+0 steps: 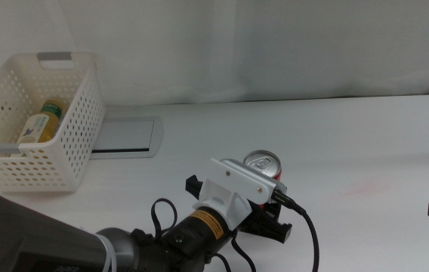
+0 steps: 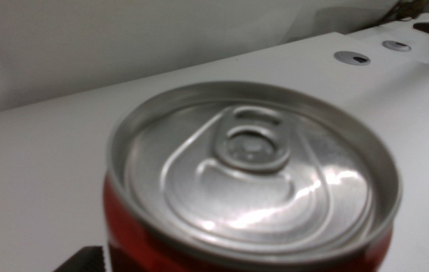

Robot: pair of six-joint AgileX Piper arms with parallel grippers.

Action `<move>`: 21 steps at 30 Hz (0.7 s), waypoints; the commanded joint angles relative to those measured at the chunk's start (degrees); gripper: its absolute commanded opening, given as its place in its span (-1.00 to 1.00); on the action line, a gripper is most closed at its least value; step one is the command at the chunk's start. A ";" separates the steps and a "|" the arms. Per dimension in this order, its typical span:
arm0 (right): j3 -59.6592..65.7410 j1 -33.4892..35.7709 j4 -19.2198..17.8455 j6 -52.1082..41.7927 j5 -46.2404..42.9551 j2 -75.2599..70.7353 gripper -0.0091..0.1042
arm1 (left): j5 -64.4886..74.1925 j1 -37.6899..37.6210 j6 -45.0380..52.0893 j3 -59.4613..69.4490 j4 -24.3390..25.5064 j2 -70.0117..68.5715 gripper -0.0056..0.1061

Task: Use arms to grab the bottles and put them into the dustbin to the left of the table.

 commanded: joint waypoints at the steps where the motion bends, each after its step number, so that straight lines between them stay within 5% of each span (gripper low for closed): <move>1: 0.41 -0.13 -0.08 -0.01 -0.52 0.01 -0.89 | 1.11 0.87 -0.25 -0.65 -0.47 0.02 0.32; 9: 0.41 -0.13 -0.08 -0.01 -0.52 0.01 -0.89 | 2.17 1.28 -0.52 -0.88 -0.47 0.88 -0.05; 11: 0.41 -0.13 -0.08 -0.01 -0.52 0.01 -0.89 | 3.31 1.28 -0.52 -0.88 -0.47 1.01 -0.31; 12: 0.41 -0.13 -0.08 -0.01 -0.52 -0.23 -0.89 | 4.47 1.28 -0.52 -0.88 -0.47 1.01 -0.74; 14: 0.41 -0.41 -0.08 -0.01 -0.52 -1.35 -0.89 | 4.61 1.28 -0.52 -0.88 -0.47 1.01 -0.95; 21: 0.41 -11.92 -0.08 -0.01 -0.94 -6.26 -0.89 | 5.13 1.28 -0.52 -0.88 -0.47 1.01 -0.95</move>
